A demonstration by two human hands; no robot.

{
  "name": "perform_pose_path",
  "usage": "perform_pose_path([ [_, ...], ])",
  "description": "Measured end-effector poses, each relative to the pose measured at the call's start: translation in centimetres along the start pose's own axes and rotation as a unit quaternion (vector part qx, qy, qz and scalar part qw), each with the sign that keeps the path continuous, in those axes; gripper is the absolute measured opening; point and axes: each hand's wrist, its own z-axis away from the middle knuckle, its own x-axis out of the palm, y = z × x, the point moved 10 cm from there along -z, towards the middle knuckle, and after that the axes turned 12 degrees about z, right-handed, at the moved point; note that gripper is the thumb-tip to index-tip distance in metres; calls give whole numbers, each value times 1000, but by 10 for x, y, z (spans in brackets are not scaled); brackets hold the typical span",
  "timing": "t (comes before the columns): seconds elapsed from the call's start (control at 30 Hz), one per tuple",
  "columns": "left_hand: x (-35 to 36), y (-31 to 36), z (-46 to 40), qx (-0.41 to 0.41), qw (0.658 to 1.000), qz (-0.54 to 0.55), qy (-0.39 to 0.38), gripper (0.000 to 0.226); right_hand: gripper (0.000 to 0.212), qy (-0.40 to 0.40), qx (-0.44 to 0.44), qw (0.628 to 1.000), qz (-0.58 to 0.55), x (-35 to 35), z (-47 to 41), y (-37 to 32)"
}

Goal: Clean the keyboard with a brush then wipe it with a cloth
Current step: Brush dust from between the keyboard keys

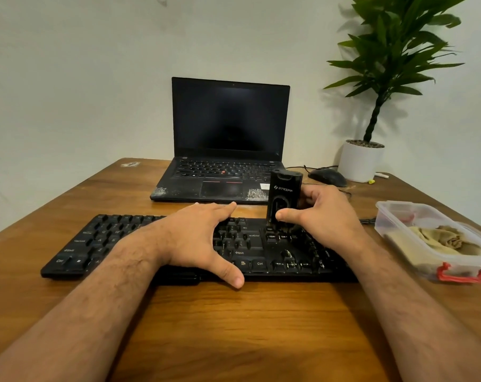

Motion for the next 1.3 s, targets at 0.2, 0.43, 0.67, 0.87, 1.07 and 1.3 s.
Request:
perform_pose_path([
  [0.2,-1,0,0,1,1000,4,0,143,37,-69,-20,997,-25,7,11,-8],
  [0.43,-1,0,2,2,1000,7,2,143,38,32,9,999,-5,-9,3,5],
  [0.67,0,0,2,5,1000,12,3,144,38,-70,-41,996,-43,4,18,-9],
  [0.87,-1,2,3,8,1000,13,5,143,37,35,6,999,2,-12,6,9],
  [1.07,-1,0,2,6,1000,11,6,144,41,59,14,998,27,-7,-2,8],
  [1.3,-1,2,1,9,1000,5,5,142,40,53,17,997,48,3,-13,5],
])
